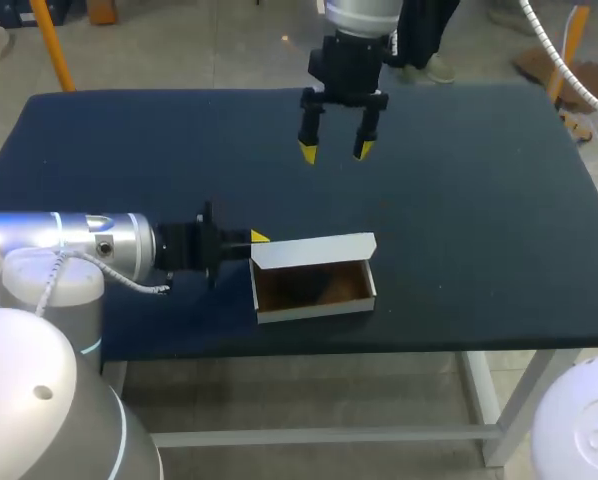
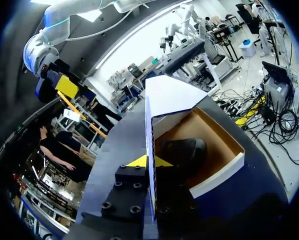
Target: Assemble the packaging by folding the flat box into shape, placing the metal phone stand inside, and closing the box properly
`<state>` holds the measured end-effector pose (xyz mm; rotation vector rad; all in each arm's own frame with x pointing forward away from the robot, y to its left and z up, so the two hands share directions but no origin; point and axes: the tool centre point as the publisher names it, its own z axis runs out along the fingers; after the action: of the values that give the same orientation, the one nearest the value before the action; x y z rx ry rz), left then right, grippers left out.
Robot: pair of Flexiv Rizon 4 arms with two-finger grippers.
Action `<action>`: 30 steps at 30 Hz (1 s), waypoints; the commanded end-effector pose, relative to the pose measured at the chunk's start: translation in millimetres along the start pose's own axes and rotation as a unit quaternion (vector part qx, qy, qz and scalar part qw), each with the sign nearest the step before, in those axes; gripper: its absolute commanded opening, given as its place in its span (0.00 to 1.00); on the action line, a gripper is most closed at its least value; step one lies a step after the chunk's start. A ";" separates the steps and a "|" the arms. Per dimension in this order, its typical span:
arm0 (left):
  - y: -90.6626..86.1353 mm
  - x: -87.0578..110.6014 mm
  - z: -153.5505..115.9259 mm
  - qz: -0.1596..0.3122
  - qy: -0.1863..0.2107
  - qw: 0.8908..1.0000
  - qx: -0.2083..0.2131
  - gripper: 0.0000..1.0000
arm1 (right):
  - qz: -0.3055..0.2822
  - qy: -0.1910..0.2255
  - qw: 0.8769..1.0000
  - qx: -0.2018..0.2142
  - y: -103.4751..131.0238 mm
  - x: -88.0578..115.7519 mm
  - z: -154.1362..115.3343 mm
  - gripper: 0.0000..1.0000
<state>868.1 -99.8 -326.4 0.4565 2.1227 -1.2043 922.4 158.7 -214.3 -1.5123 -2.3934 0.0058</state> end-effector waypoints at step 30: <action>2.0 14.6 0.0 0.076 -0.028 0.997 -0.006 0.00 | 0.197 0.028 0.980 0.020 -26.7 -6.8 6.1 1.00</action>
<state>865.6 -100.0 -332.3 0.5778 2.0400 -1.1079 906.8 151.0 -217.4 -1.7812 -2.1586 0.1008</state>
